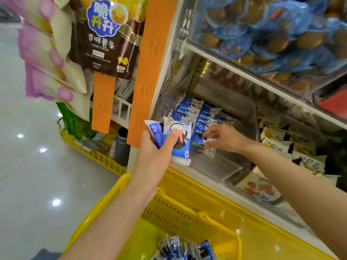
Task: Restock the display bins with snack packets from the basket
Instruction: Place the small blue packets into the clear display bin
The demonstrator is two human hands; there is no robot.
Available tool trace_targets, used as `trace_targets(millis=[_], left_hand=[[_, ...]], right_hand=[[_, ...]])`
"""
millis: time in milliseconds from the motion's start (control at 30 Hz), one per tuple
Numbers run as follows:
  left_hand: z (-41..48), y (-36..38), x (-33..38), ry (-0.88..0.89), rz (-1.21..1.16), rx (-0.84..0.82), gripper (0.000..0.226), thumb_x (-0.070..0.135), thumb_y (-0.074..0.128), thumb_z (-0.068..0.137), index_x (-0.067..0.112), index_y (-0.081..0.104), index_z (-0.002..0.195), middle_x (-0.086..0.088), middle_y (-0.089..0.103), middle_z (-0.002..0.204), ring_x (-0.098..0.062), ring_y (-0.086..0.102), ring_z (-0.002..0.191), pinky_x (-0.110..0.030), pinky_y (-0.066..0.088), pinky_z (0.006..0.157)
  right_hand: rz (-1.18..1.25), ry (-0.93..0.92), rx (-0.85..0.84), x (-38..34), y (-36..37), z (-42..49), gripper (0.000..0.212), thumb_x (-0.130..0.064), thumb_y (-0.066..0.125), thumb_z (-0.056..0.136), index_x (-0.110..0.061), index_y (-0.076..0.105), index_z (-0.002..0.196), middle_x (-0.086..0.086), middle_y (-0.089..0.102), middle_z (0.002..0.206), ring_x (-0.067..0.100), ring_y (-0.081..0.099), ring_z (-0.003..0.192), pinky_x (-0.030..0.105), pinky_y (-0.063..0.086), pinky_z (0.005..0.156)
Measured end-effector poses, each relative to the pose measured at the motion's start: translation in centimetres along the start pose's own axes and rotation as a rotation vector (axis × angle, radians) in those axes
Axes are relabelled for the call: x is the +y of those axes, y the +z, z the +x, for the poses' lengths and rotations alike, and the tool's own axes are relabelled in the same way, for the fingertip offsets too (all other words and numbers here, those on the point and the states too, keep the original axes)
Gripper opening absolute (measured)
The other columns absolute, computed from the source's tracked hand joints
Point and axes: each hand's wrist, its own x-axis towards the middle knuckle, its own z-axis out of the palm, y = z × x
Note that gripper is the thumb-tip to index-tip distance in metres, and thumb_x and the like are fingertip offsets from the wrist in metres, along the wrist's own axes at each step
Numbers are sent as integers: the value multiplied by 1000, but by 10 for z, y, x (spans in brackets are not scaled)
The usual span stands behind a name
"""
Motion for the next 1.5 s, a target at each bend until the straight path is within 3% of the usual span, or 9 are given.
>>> trace_targets(millis=[267,433,633,733,800,1067,1233,1400,1500], left_hand=[[3,1,3,-112,-45,-53,41,39,62,83,22,48,118,1,64,108,-8,70,79,-17,51,52],[-1,2,2,-207,-112,-62,39,33,64,82,19,50,116,-4,64,107,-15,68,84,-25,54,57],[-9,9,-3,-169,-91,-147,47,40,62,80,23,48,122,-1,66,105,-14,70,82,-23,55,57],[-13,10,-5,-138,-40,-242,58,49,63,66,26,51,118,1,69,102,-12,70,83,-23,55,59],[-14,8,-5,-113,-2,-275,59,50,63,62,27,52,115,4,69,99,-8,70,82,-22,54,59],[-9,5,-6,-136,-6,-285,55,49,63,59,27,54,109,0,69,103,-14,70,86,-25,55,63],[-5,-1,-2,-53,183,-323,44,41,68,66,30,53,105,14,69,95,1,68,78,-12,50,54],[-9,4,-7,-109,162,-341,41,47,62,72,30,53,108,12,68,92,-1,68,76,-16,53,57],[-5,4,-5,-206,34,-181,28,35,52,90,21,49,115,0,64,99,-12,67,72,-22,57,55]], right_hand=[[10,-10,-4,9,8,4,28,-22,70,82,-16,62,109,1,65,106,2,57,83,9,46,69],[366,-41,359,-34,-3,-33,14,-35,49,95,-28,61,93,-9,66,87,1,62,72,15,47,64],[664,9,91,-77,22,-86,29,-41,48,92,-25,45,116,-9,64,93,-1,66,73,15,54,62],[671,43,87,-77,21,-94,15,-40,49,92,-28,58,98,-13,70,79,-1,66,74,16,54,69],[667,34,95,-75,15,-98,17,-37,49,93,-30,64,89,-16,70,71,-7,62,64,9,49,60],[947,95,106,-67,10,-106,21,-16,61,87,-7,57,106,5,75,87,14,72,77,16,55,61],[559,14,-173,-60,7,-112,30,-26,64,84,-22,57,113,-4,72,98,3,67,87,15,52,76],[394,48,-122,-55,0,-109,18,-39,60,84,-30,66,99,-2,70,87,0,59,65,15,46,61],[454,130,94,-48,-18,-95,21,-37,61,84,-29,64,103,-5,69,82,2,64,63,13,50,57]])
